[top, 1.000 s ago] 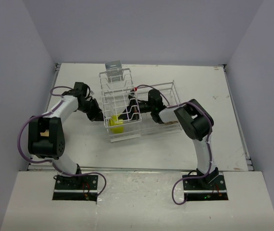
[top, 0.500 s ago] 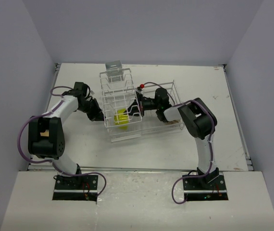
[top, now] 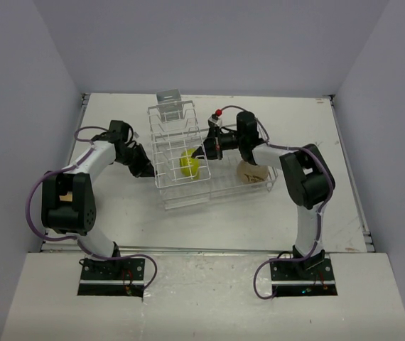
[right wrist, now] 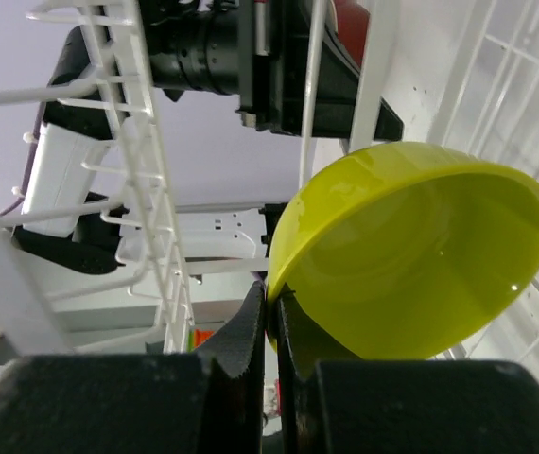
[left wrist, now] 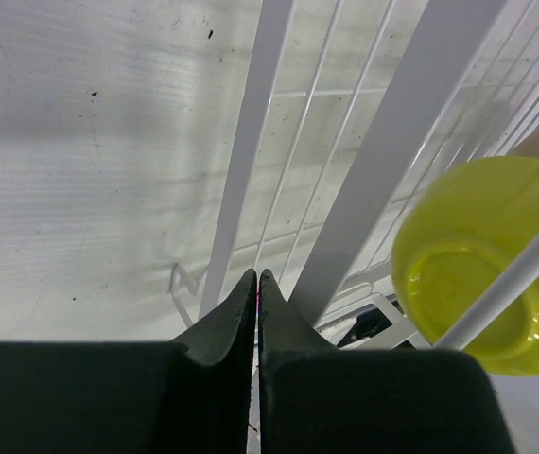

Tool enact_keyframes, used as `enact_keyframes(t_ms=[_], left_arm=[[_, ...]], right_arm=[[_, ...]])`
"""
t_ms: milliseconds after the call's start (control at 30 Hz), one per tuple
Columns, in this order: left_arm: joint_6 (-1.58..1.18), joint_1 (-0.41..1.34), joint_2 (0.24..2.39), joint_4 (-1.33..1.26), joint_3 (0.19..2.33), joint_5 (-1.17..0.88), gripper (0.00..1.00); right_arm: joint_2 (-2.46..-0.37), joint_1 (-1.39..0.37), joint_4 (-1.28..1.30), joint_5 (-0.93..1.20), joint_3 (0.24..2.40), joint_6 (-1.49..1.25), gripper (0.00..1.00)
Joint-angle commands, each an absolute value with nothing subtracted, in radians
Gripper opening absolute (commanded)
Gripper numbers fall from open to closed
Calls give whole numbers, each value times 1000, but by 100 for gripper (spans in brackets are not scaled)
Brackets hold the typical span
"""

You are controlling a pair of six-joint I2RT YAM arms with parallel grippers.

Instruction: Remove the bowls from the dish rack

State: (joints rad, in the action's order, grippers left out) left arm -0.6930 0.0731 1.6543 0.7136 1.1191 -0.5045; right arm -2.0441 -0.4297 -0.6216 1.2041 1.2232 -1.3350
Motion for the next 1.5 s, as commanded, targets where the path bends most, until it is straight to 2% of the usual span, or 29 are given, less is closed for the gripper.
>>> enact_keyframes(t_ms=[0, 367, 467, 600, 633, 700, 867, 967, 1100, 1167, 1333, 1467], left_arm=[[-716, 81, 1641, 653, 1126, -587, 1], [-719, 83, 1661, 630, 1124, -600, 1], [-716, 81, 1666, 629, 1124, -600, 1], [-713, 81, 1671, 623, 1114, -601, 2], [-713, 81, 1672, 621, 1111, -603, 1], [-710, 81, 1672, 618, 1109, -604, 1], [-707, 81, 1680, 615, 1112, -612, 1], [-704, 81, 1683, 618, 1129, -609, 1], [-698, 81, 1681, 640, 1155, -600, 3], [-695, 81, 1678, 647, 1164, -594, 8], [-689, 80, 1674, 658, 1173, -594, 13], [-686, 80, 1669, 663, 1178, -598, 14]], right_arm=[[-1959, -414, -327, 1236, 1354, -1105, 0], [-1933, -233, 141, 1164, 1661, -825, 0], [-1925, -160, 294, 1118, 1835, -728, 0], [-1890, -51, 521, 973, 1957, -637, 0], [-1879, -19, 582, 831, 1989, -597, 0], [-1856, 14, 696, 702, 2042, -520, 0], [-1832, 106, 882, 253, 2008, -468, 0], [-1832, 107, 920, 116, 1906, -453, 0], [-1804, 109, 882, -4, 1708, -475, 0], [-1802, 109, 876, -94, 1634, -495, 0], [-1847, 115, 893, -225, 1582, -506, 0], [-1879, 124, 913, -282, 1568, -502, 0]])
